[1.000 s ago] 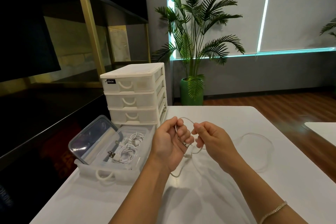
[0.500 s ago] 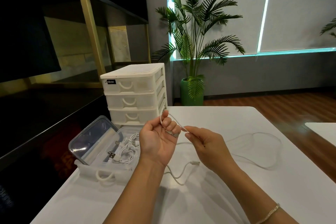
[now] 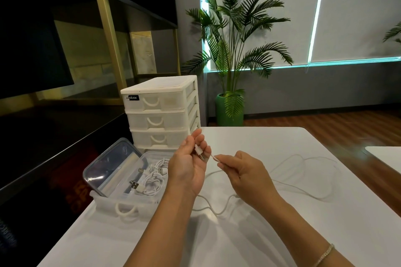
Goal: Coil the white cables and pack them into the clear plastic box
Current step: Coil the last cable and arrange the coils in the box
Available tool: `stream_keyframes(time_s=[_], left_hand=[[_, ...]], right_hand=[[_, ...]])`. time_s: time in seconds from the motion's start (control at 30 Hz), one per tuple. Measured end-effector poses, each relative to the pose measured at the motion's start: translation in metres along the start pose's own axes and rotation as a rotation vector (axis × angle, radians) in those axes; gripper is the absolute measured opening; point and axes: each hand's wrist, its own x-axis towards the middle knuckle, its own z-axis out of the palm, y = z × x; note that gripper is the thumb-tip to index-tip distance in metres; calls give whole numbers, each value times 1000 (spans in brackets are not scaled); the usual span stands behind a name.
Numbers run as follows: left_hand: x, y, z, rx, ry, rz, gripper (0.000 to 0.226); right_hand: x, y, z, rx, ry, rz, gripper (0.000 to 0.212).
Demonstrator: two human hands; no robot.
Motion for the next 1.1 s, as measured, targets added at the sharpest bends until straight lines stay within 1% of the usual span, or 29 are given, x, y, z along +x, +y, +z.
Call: stream_keyframes(time_s=[0.17,0.33,0.57,0.77,0.97,1.03,1.1], left_hand=[[-2,-3,2,184,-22,73,25],[-2,-9,0,494,-51,182,23],[-1,-13,-5,713,-66,280,21],[-2,-18,-8,845,-101,289,19],[-2,-22,-11,1092,-185,335,22],[-2,-23,-11,1170,-198,313,26],[-2,-25,-11,1199,-241,253,28]], right_hand=[[0,-3,-2,-24,-6,-18,31],[-1,-4,-3,-44,-12,-33,28],[-1,-6,-4,-52,-18,-15,27],[-1,-5,-5,-49,23,-18,22],[0,-4,-7,-47,58,-10,19],[0,-4,-8,-36,72,1,19],[2,-2,-11,-16,99,25,17]])
